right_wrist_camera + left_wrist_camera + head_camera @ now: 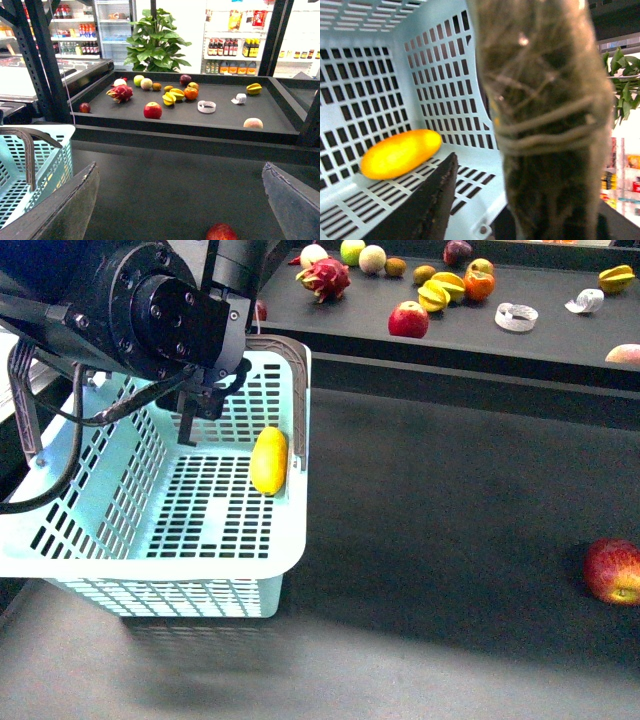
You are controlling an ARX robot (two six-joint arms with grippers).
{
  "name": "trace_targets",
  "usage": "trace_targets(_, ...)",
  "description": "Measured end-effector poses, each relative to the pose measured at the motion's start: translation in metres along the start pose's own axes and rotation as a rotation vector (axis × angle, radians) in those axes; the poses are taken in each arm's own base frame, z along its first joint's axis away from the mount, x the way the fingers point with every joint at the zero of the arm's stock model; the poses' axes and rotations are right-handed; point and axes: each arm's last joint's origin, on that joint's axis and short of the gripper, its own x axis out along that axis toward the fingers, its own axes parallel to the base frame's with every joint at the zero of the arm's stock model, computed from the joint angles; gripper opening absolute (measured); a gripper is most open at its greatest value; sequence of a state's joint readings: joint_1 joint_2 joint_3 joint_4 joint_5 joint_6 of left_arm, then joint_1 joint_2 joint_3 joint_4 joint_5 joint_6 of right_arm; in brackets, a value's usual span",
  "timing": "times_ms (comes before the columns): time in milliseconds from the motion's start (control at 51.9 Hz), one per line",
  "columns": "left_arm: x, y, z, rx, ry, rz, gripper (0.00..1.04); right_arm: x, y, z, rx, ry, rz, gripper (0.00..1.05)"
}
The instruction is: Pick mango with right arm and hold basket with left
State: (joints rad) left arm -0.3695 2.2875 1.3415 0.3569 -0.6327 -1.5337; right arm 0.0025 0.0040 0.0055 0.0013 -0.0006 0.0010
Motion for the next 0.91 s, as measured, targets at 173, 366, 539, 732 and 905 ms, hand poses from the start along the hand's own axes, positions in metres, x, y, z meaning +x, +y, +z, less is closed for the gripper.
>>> trace_targets(173,-0.021,0.006,0.005,0.117,0.005,-0.005,0.81,0.0,0.0,0.0,0.0,0.0,0.0,0.97)
trace_targets(366,-0.068,0.008,0.033,0.158,-0.001,-0.082,0.96,0.0,0.0,0.0,0.0,0.0,0.0,0.97)
trace_targets(539,-0.108,0.041,0.081,0.27,-0.128,-0.08,0.97,0.0,0.0,0.0,0.0,0.0,0.0,0.97)
trace_targets(732,-0.135,0.091,0.121,0.421,-0.249,-0.006,0.97,0.0,0.0,0.0,0.0,0.0,0.0,0.97)
trace_targets(905,-0.143,0.109,0.138,0.477,-0.293,-0.034,0.97,0.0,0.0,0.0,0.0,0.0,0.0,0.97)
